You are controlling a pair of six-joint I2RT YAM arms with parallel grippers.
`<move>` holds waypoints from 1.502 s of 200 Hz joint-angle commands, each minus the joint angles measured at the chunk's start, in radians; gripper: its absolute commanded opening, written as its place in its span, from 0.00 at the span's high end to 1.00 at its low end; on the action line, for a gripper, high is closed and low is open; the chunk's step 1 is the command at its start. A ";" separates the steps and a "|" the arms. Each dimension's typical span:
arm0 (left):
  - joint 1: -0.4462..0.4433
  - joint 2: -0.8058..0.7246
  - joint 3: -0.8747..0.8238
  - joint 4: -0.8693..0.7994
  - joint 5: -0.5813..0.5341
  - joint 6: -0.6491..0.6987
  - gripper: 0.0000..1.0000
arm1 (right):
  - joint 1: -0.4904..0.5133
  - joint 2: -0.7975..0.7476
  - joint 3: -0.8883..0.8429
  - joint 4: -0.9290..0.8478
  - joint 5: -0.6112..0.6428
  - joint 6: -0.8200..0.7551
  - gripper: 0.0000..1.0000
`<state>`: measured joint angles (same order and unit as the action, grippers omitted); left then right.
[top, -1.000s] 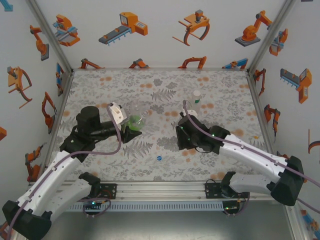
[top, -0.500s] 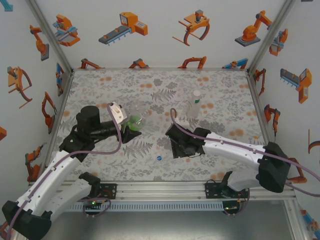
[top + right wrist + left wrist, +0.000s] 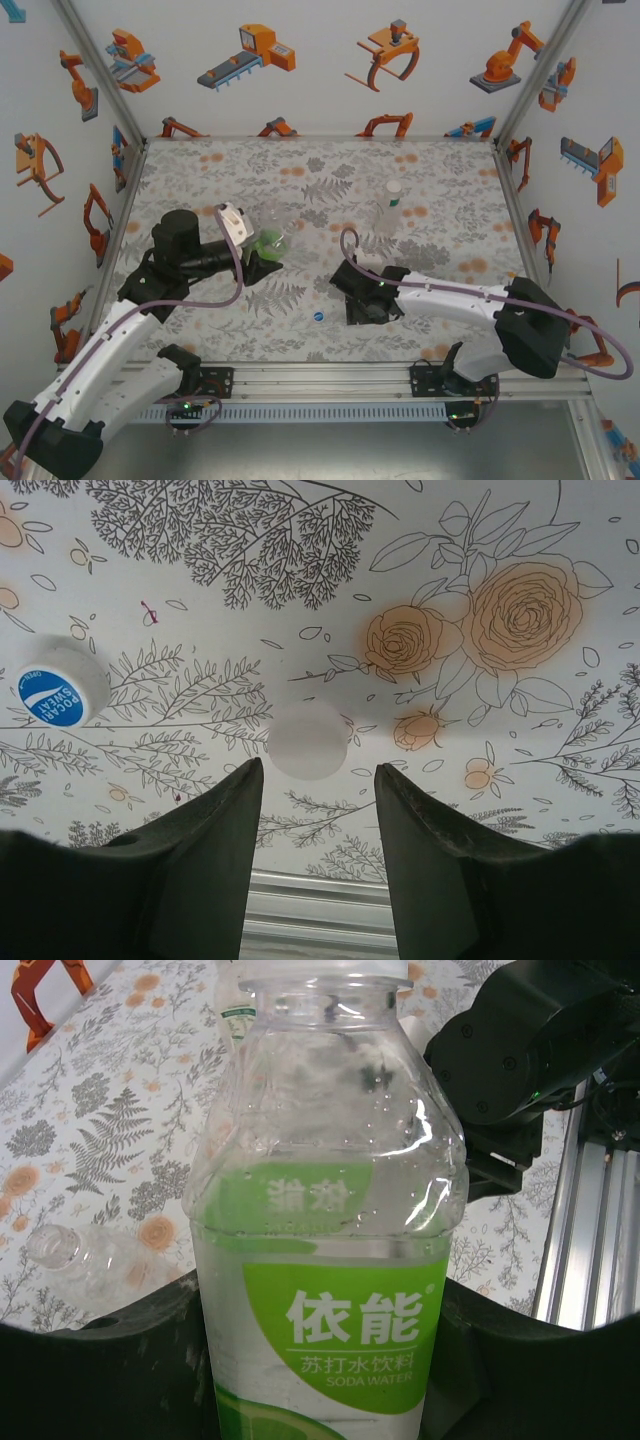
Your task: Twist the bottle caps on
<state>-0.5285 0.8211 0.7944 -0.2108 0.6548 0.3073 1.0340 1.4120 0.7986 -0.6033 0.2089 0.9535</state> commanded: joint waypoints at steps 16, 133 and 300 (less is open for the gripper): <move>0.004 0.012 0.039 -0.013 0.037 0.006 1.00 | 0.006 0.024 0.001 0.014 0.026 0.011 0.51; -0.010 0.036 0.043 -0.013 0.041 -0.004 1.00 | 0.019 0.086 0.043 0.027 0.048 -0.028 0.54; -0.013 0.039 0.043 -0.019 0.037 0.001 1.00 | 0.030 0.133 0.029 0.051 0.033 -0.021 0.59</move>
<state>-0.5362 0.8589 0.8043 -0.2253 0.6712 0.3065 1.0576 1.5311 0.8349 -0.5587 0.2298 0.9276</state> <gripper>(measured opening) 0.538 0.431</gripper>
